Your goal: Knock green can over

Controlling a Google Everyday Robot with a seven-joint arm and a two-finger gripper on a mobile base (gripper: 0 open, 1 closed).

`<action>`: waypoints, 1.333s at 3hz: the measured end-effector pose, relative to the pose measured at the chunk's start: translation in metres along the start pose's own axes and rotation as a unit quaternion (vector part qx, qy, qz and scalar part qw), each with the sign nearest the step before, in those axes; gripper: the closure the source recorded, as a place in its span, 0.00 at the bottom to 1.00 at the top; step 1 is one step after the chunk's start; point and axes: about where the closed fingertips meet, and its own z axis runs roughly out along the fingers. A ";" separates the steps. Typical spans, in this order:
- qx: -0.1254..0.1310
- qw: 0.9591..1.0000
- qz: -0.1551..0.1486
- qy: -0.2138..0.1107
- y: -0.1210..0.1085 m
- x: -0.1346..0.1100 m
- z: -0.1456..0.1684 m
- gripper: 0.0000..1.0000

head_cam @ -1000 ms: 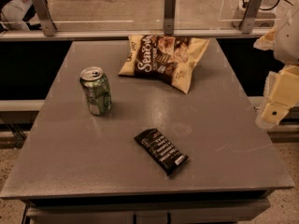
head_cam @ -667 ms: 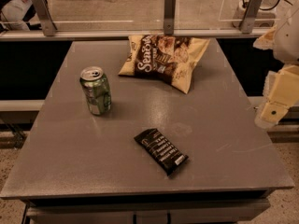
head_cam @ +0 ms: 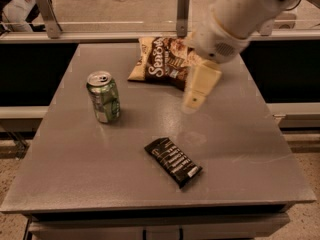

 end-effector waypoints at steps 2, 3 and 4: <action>-0.023 0.988 -0.002 -0.153 -0.038 -0.115 0.094 0.00; -0.010 0.986 0.001 -0.165 -0.046 -0.121 0.094 0.00; -0.024 0.977 0.005 -0.212 -0.034 -0.124 0.100 0.00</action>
Offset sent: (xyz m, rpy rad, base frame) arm 0.0924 0.1679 -0.0338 0.5060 -0.0171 0.0512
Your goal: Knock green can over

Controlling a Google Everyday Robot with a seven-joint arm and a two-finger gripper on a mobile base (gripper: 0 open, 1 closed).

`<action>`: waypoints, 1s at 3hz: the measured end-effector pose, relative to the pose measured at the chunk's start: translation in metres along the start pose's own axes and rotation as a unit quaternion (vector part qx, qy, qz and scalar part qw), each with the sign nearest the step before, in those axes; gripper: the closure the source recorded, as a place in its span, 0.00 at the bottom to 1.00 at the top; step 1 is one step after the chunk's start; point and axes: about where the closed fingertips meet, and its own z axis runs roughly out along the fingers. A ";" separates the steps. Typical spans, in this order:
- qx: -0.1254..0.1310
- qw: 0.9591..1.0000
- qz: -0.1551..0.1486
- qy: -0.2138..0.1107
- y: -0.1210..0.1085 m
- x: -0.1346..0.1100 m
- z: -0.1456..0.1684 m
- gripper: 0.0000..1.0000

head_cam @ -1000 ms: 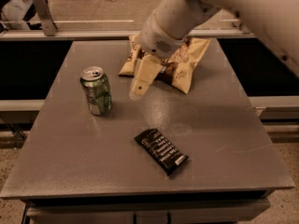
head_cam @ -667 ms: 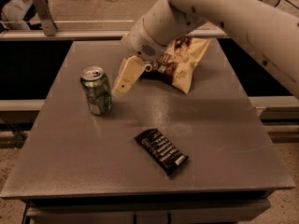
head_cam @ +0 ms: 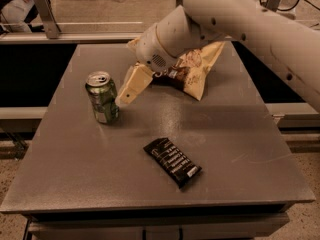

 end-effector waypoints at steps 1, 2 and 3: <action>-0.014 0.993 0.023 -0.112 0.027 0.016 0.027 0.00; -0.008 0.986 0.014 -0.165 0.036 -0.005 0.017 0.00; -0.009 0.986 0.013 -0.165 0.037 -0.006 0.017 0.00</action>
Offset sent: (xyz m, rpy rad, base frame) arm -0.0169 0.0099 -0.0319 0.1955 0.0336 0.0328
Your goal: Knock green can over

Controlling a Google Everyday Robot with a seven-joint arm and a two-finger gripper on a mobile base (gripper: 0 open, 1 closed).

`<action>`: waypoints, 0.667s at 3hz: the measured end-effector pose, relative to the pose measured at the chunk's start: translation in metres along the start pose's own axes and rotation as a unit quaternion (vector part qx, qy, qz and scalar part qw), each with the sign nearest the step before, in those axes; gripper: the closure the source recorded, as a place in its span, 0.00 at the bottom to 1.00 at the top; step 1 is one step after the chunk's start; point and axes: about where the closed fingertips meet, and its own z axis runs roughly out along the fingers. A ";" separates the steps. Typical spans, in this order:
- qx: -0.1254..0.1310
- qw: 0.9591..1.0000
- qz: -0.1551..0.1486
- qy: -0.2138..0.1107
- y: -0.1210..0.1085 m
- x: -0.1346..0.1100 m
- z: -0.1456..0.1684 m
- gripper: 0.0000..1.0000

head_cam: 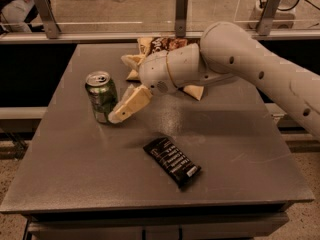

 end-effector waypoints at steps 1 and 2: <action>-0.009 1.000 -0.001 -0.018 0.003 0.008 0.019 0.00; -0.022 0.999 0.006 -0.041 0.002 0.019 0.048 0.00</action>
Offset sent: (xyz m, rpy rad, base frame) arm 0.0173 0.0584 -0.0616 0.1316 0.0482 0.0703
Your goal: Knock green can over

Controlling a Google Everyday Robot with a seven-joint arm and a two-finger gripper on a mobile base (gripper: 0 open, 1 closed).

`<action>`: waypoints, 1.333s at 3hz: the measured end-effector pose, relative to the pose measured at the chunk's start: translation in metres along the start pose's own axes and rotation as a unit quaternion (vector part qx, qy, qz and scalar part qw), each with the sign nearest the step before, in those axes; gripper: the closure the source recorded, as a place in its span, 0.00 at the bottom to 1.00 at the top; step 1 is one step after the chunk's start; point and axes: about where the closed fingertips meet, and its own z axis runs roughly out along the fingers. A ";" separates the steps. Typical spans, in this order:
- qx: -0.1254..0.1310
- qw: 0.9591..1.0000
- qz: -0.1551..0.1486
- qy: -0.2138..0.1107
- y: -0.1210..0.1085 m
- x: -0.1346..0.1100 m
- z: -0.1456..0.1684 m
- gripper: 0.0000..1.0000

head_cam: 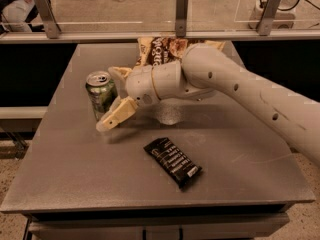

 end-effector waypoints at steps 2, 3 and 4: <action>-0.003 1.000 0.000 0.000 0.002 -0.001 0.003 0.42; -0.006 1.000 0.002 -0.014 0.004 -0.009 0.004 0.65; -0.001 0.999 -0.018 0.051 0.006 -0.018 0.016 0.88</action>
Offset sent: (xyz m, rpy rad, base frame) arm -0.0006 0.0008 -0.0008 -0.0003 0.0018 0.0022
